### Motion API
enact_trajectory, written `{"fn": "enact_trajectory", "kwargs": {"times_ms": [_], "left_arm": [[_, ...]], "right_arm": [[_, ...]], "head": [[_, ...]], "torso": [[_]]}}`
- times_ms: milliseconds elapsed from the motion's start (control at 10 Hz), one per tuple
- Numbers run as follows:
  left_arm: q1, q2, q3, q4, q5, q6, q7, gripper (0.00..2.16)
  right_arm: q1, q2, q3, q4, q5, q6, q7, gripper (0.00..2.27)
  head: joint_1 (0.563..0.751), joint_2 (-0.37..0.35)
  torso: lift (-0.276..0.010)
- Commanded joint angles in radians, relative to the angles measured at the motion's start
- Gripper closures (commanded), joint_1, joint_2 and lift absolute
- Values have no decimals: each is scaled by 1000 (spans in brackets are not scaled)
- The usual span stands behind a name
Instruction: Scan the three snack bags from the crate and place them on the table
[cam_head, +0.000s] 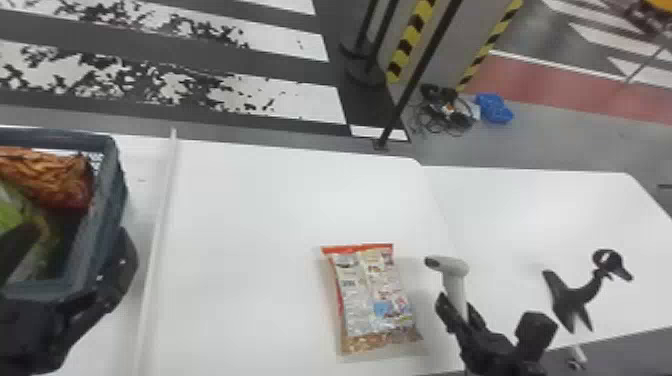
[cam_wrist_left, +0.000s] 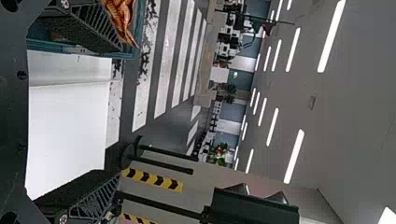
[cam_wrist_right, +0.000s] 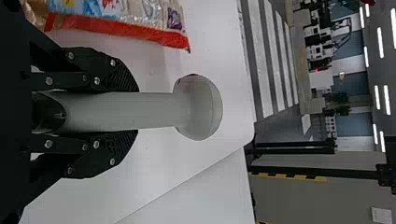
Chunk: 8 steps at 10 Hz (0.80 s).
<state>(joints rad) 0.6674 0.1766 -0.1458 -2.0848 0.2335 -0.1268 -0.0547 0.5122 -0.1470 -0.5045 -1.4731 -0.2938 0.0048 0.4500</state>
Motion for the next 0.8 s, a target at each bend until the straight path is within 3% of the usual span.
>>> {"fn": "enact_trajectory", "kwargs": {"times_ms": [0,200,600,700], "left_arm": [[0,3,-6,-1,3,-3,1,66],[-3,8,-20,0,3,-6,10,66],[-3,8,-21,2,6,-12,15,66],[-2,8,-23,2,7,-15,16,66]], "right_arm": [[124,75,-5,-207,-50,-2,-5,2219],[239,126,44,-375,-70,4,-5,2216],[293,141,212,-441,-10,10,-42,2216],[295,141,250,-438,18,7,-57,2219]], "head": [[695,-350],[695,-350],[695,-350],[695,-309]], "torso": [[-36],[-36],[-36],[-36]]}}
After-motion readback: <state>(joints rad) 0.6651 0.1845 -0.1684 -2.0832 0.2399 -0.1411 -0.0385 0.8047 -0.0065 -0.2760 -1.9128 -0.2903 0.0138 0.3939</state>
